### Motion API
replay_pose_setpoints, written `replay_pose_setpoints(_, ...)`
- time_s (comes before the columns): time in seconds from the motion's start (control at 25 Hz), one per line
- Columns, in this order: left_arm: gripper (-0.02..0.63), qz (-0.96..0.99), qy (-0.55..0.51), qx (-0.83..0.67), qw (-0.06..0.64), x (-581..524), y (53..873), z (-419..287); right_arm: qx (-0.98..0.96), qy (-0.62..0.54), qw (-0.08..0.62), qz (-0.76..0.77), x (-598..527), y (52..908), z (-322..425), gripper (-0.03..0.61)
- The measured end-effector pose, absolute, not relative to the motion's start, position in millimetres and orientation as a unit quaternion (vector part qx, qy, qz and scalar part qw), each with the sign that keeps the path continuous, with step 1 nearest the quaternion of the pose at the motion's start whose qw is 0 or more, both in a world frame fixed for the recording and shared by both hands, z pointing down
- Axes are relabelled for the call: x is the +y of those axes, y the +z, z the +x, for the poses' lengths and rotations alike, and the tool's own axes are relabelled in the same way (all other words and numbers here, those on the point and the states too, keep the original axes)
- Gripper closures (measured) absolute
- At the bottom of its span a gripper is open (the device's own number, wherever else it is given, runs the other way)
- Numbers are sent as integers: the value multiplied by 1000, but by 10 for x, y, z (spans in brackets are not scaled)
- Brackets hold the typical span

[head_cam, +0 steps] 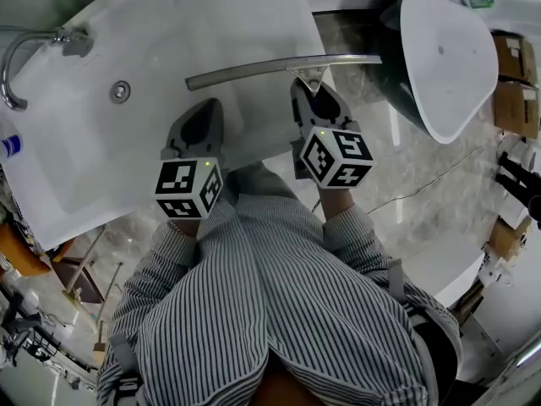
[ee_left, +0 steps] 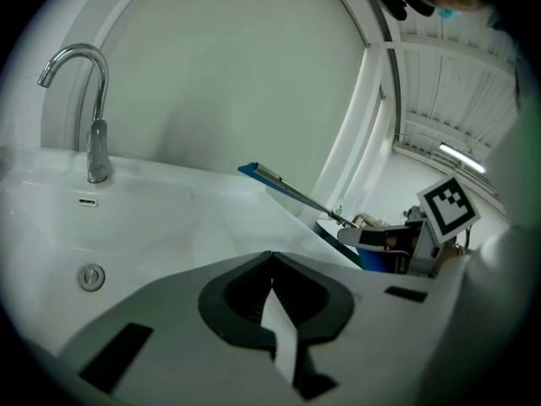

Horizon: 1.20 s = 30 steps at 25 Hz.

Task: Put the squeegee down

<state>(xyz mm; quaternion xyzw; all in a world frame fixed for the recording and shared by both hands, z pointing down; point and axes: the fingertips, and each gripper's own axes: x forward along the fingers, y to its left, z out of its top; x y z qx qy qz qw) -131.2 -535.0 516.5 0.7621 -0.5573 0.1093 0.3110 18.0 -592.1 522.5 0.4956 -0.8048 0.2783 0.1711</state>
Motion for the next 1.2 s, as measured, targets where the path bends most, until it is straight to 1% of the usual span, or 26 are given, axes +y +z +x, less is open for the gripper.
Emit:
replay_pose_setpoints(0.56,601,749,135,-556,335,-5207,5493,-1286,-803,239,290,462,-5972,5780,157,465)
replay_pose_setpoints(1.2,601,744,127,-558,344,-5242,5510,-1329,-799,235,330,445,-6090,6050,56,460)
